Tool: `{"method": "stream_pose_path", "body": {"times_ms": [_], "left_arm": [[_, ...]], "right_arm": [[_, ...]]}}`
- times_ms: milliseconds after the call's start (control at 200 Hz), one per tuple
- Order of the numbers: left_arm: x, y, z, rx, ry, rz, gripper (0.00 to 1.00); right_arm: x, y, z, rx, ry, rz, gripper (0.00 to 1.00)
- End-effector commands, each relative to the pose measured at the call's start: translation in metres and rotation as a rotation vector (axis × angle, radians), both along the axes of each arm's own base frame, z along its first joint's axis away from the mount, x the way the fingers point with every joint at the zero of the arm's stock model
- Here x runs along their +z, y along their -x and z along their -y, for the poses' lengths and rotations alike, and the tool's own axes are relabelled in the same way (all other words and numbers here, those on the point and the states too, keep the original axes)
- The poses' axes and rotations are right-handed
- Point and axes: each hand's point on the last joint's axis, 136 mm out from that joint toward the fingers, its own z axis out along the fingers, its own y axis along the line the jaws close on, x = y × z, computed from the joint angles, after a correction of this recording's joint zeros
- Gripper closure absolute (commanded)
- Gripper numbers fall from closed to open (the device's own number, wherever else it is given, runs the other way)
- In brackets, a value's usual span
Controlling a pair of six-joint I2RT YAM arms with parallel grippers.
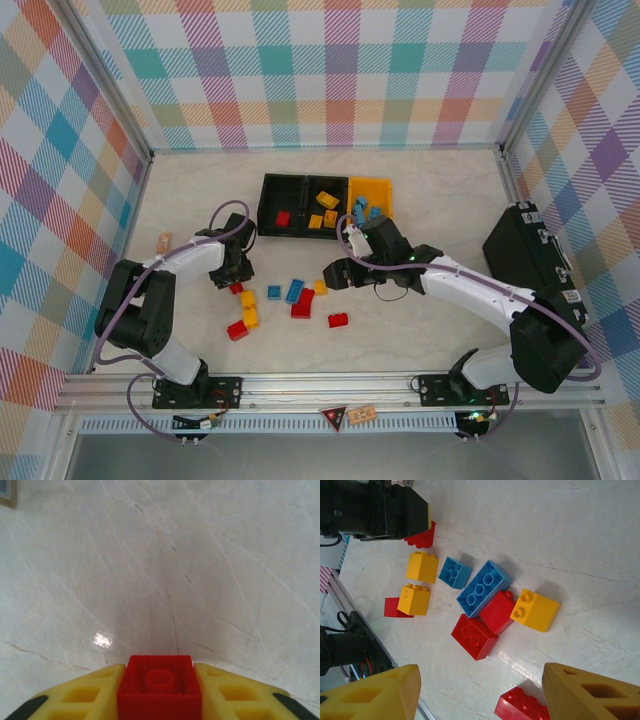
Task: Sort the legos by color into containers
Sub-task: Pick up the lego from the middle-left of the table.
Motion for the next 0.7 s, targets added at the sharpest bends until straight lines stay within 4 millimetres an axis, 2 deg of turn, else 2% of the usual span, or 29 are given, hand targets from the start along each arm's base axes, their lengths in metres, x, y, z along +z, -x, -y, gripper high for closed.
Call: {"method": "stream_pose_path", "body": {"times_ms": [0, 115, 290, 520, 695], "left_arm": [[0.008, 0.000, 0.003, -0.004, 0.040, 0.010, 0.70], [0.021, -0.008, 0.011, -0.019, 0.068, 0.040, 0.71], [0.049, -0.031, 0.026, -0.056, 0.105, 0.100, 0.72], [0.083, -0.075, 0.050, -0.095, 0.153, 0.184, 0.72], [0.097, -0.113, 0.075, -0.126, 0.183, 0.228, 0.72]], "right_arm": [[-0.003, 0.000, -0.005, -0.001, -0.017, -0.008, 0.35], [-0.002, -0.002, -0.005, -0.008, -0.021, -0.006, 0.35], [-0.001, -0.004, -0.005, -0.021, -0.017, 0.001, 0.35], [-0.002, -0.003, -0.006, -0.035, -0.033, -0.008, 0.35], [-0.003, -0.002, -0.004, -0.047, -0.024, -0.004, 0.35]]}}
